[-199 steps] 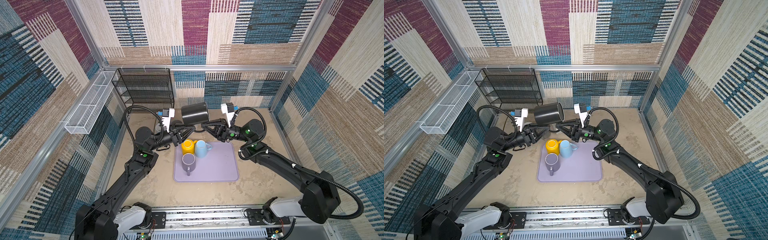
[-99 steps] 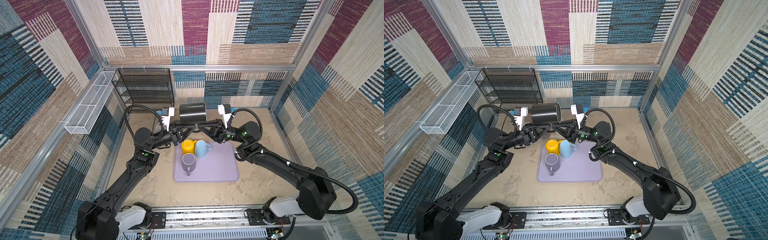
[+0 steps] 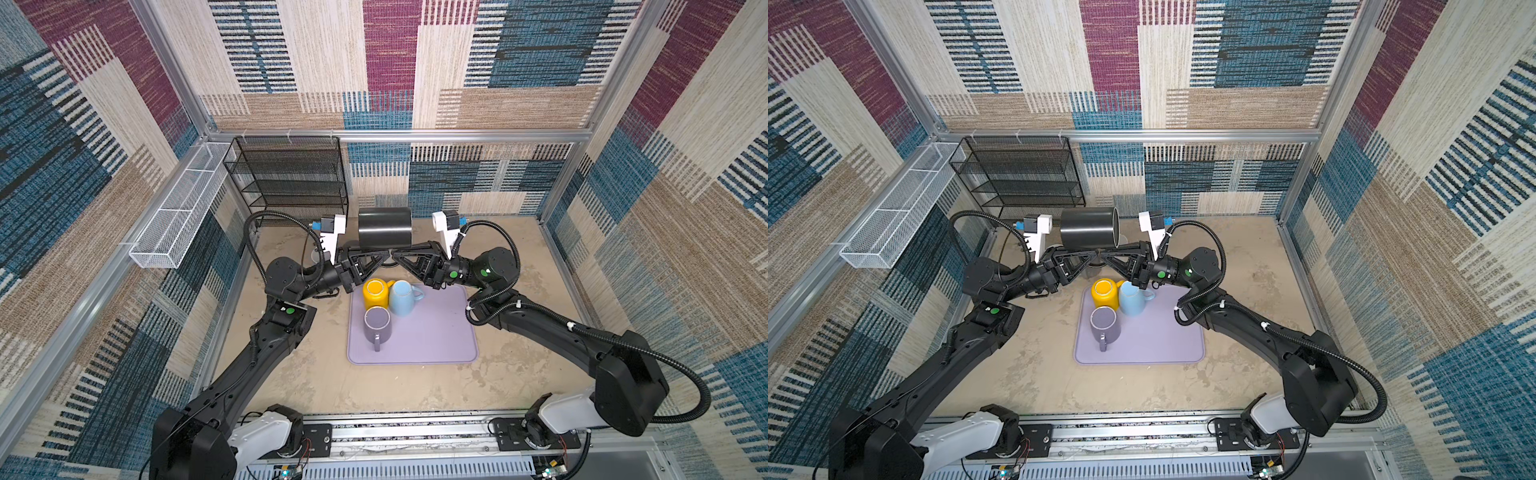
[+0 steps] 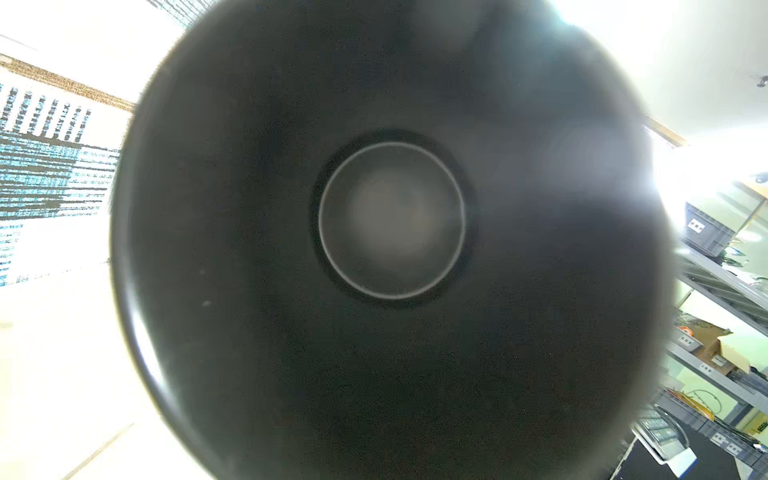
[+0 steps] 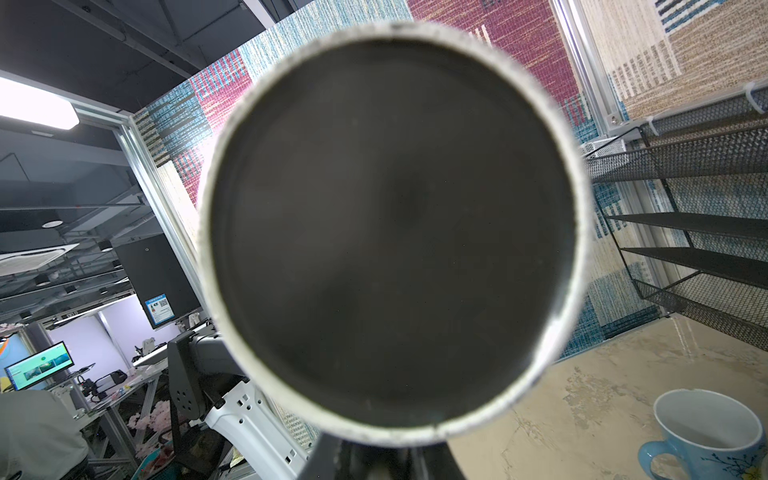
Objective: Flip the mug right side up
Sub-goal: 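Grasp the black mug rim with the left gripper while the right holds it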
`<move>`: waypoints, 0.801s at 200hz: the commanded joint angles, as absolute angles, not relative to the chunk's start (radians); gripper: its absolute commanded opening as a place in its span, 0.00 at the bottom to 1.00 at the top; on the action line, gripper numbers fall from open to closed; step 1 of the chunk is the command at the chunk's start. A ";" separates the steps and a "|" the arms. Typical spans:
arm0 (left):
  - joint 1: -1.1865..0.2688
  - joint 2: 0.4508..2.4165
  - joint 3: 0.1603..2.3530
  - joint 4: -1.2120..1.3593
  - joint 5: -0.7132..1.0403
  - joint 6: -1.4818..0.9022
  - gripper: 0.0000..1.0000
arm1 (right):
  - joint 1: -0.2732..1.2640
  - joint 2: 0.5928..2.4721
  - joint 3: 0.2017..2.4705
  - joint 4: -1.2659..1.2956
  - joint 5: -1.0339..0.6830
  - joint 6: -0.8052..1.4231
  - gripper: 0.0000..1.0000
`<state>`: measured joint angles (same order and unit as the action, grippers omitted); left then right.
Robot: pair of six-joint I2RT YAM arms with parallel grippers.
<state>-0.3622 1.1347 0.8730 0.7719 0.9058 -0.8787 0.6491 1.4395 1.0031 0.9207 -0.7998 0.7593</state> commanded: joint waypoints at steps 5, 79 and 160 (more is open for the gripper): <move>-0.364 1.124 0.879 0.874 0.871 -0.902 0.09 | 0.663 1.452 1.007 0.867 -0.900 0.721 0.00; -0.365 1.124 0.881 0.824 0.865 -0.884 0.00 | 0.664 1.439 1.023 0.767 -0.878 0.667 0.02; -0.365 1.122 0.879 0.804 0.872 -0.866 0.00 | 0.663 1.420 1.017 0.692 -0.840 0.611 0.41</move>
